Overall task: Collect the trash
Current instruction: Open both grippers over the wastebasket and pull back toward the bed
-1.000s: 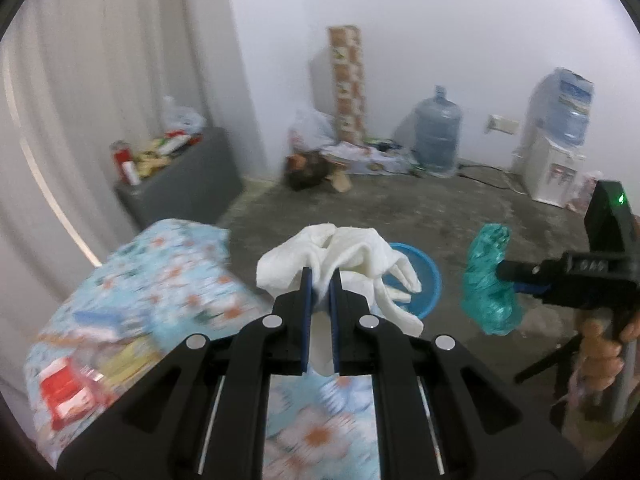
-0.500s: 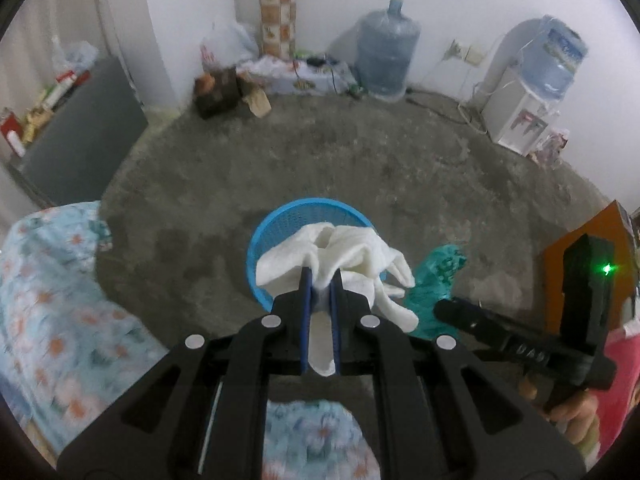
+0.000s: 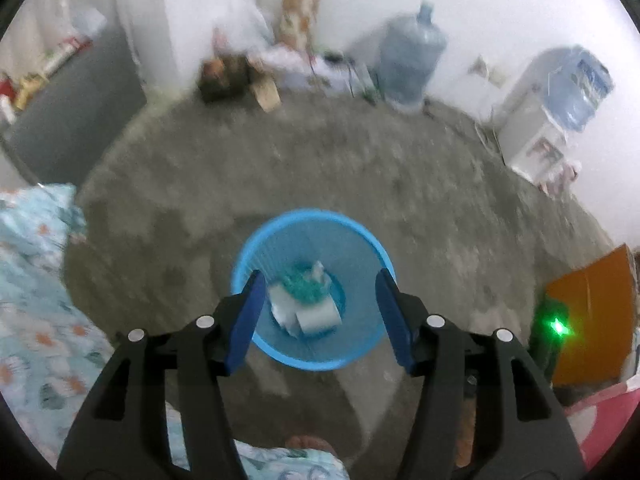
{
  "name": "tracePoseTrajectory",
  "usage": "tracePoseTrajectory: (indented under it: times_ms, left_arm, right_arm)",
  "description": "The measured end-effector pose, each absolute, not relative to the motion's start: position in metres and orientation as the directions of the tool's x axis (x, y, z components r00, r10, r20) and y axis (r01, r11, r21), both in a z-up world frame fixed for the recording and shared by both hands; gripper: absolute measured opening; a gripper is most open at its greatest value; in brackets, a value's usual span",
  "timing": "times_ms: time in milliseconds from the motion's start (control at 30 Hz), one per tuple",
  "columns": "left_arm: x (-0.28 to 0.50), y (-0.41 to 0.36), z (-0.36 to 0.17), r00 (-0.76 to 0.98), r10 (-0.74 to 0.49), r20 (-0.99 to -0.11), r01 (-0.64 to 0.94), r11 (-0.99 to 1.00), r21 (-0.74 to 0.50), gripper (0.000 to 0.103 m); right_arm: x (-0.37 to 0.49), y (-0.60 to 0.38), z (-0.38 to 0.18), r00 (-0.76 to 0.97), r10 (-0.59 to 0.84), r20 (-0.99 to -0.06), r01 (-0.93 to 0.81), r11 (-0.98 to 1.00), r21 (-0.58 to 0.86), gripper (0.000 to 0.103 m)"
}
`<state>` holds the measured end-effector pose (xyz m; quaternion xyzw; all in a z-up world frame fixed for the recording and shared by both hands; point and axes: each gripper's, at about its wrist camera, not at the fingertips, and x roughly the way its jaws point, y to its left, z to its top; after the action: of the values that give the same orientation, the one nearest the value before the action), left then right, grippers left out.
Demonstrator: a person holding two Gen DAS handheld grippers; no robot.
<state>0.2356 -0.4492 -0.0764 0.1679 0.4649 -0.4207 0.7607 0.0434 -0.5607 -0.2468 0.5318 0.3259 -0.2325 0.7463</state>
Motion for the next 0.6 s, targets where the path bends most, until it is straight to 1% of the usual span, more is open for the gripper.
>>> tracePoseTrajectory:
  times_ms: [100, 200, 233, 267, 333, 367, 433, 533, 600]
  left_arm:
    - [0.225, -0.421, -0.038, 0.249, -0.551, -0.797, 0.789, 0.592, -0.163, 0.059]
    - [0.207, -0.384, 0.005, 0.277, -0.611, -0.742, 0.796, 0.578, -0.179, 0.066]
    - [0.200, -0.372, 0.017, 0.290, -0.621, -0.728, 0.797, 0.578, -0.175, 0.069]
    - [0.193, -0.359, 0.030, 0.307, -0.631, -0.712, 0.797, 0.579, -0.169, 0.072]
    - [0.177, -0.326, 0.054, 0.343, -0.646, -0.682, 0.794, 0.587, -0.157, 0.076]
    - [0.171, -0.313, 0.063, 0.359, -0.650, -0.670, 0.789, 0.594, -0.153, 0.078]
    - [0.160, -0.280, 0.080, 0.395, -0.653, -0.647, 0.778, 0.612, -0.143, 0.082]
    - [0.137, -0.229, 0.101, 0.453, -0.649, -0.611, 0.753, 0.645, -0.127, 0.083]
    - [0.122, -0.189, 0.110, 0.494, -0.640, -0.589, 0.725, 0.677, -0.126, 0.084]
  right_arm:
    - [0.031, -0.547, -0.223, 0.678, -0.044, -0.733, 0.699, 0.347, 0.626, 0.061]
    - [0.031, -0.531, -0.190, 0.678, -0.091, -0.730, 0.690, 0.423, 0.587, 0.062]
    - [0.031, -0.524, -0.179, 0.677, -0.105, -0.729, 0.686, 0.448, 0.573, 0.067]
    - [0.033, -0.516, -0.165, 0.677, -0.122, -0.726, 0.680, 0.481, 0.554, 0.069]
    - [0.037, -0.496, -0.133, 0.681, -0.151, -0.717, 0.658, 0.555, 0.509, 0.077]
    - [0.039, -0.487, -0.120, 0.682, -0.163, -0.713, 0.648, 0.588, 0.485, 0.079]
    - [0.043, -0.467, -0.093, 0.683, -0.190, -0.705, 0.624, 0.653, 0.429, 0.086]
    - [0.048, -0.431, -0.056, 0.686, -0.222, -0.693, 0.583, 0.738, 0.341, 0.093]
    - [0.049, -0.412, -0.042, 0.687, -0.240, -0.686, 0.567, 0.767, 0.299, 0.096]
